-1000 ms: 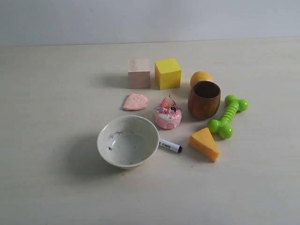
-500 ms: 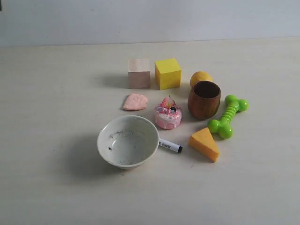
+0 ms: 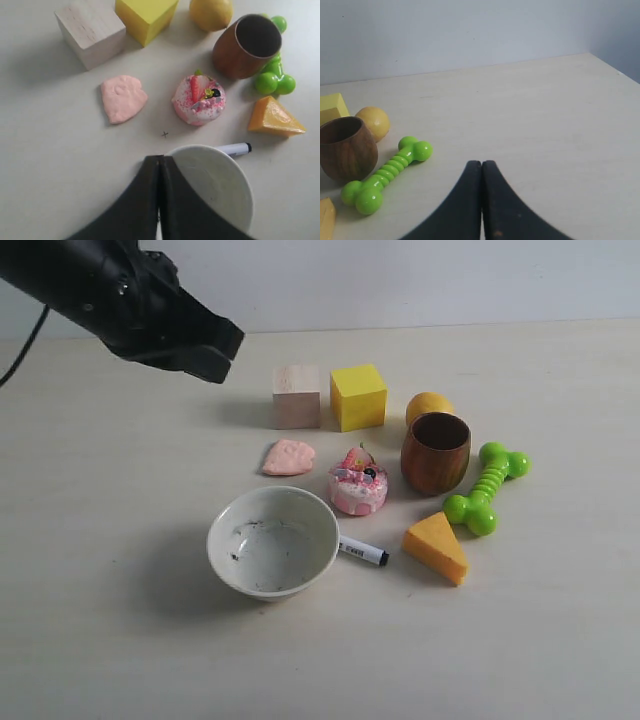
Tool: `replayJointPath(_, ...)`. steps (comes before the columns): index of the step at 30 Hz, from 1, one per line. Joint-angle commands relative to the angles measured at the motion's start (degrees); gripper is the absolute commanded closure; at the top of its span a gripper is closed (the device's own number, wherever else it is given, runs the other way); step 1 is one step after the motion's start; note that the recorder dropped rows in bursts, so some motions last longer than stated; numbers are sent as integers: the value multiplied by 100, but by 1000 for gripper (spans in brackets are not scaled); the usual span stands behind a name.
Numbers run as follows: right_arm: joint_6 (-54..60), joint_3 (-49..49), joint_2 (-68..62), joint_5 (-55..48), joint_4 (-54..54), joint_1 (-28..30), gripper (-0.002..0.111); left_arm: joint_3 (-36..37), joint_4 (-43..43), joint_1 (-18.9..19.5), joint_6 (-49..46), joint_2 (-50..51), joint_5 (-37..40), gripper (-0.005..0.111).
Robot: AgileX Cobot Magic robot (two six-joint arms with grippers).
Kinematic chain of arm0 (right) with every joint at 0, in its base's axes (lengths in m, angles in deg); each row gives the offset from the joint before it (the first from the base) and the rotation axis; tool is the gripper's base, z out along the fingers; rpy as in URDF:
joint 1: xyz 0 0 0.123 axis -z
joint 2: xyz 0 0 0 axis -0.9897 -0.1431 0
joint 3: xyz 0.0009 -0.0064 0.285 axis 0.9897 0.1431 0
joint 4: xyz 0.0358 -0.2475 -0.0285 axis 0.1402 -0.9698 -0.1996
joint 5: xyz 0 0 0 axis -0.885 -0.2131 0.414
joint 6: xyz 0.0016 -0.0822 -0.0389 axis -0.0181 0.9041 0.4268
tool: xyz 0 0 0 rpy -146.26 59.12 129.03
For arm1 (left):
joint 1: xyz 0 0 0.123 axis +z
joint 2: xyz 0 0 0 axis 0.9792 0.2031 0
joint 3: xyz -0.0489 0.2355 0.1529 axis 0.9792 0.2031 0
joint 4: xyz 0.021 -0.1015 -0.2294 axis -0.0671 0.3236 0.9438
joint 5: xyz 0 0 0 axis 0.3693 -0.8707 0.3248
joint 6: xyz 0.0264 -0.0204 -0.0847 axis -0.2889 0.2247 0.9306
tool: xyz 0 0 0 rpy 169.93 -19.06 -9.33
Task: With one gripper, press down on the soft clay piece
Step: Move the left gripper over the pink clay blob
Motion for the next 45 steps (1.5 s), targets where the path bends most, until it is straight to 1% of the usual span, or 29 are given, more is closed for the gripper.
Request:
replayJointPath(1, 0, 27, 40, 51, -24, -4, 108, -574, -221, -120, 197, 524, 444, 107)
replayJointPath(9, 0, 27, 40, 51, -24, -4, 108, -1612, -232, -129, 418, 1382, 1155, 107)
replayJointPath(12, 0, 27, 40, 51, -24, -4, 108, -1843, -283, -157, 538, 1624, 1352, 107)
replayJointPath(22, 0, 27, 40, 51, -24, -4, 108, -1890, -639, -453, 776, 2117, 1285, 107)
replayJointPath(33, 0, 27, 40, 51, -24, -4, 108, -2084, -738, -462, 961, 2574, 1174, 107)
replayJointPath(35, 0, 27, 40, 51, -24, -4, 108, -2176, -782, -462, 987, 2643, 1084, 107)
replayJointPath(45, 0, 27, 40, 51, -24, -4, 108, -2751, -844, -462, 1119, 3070, 1128, 107)
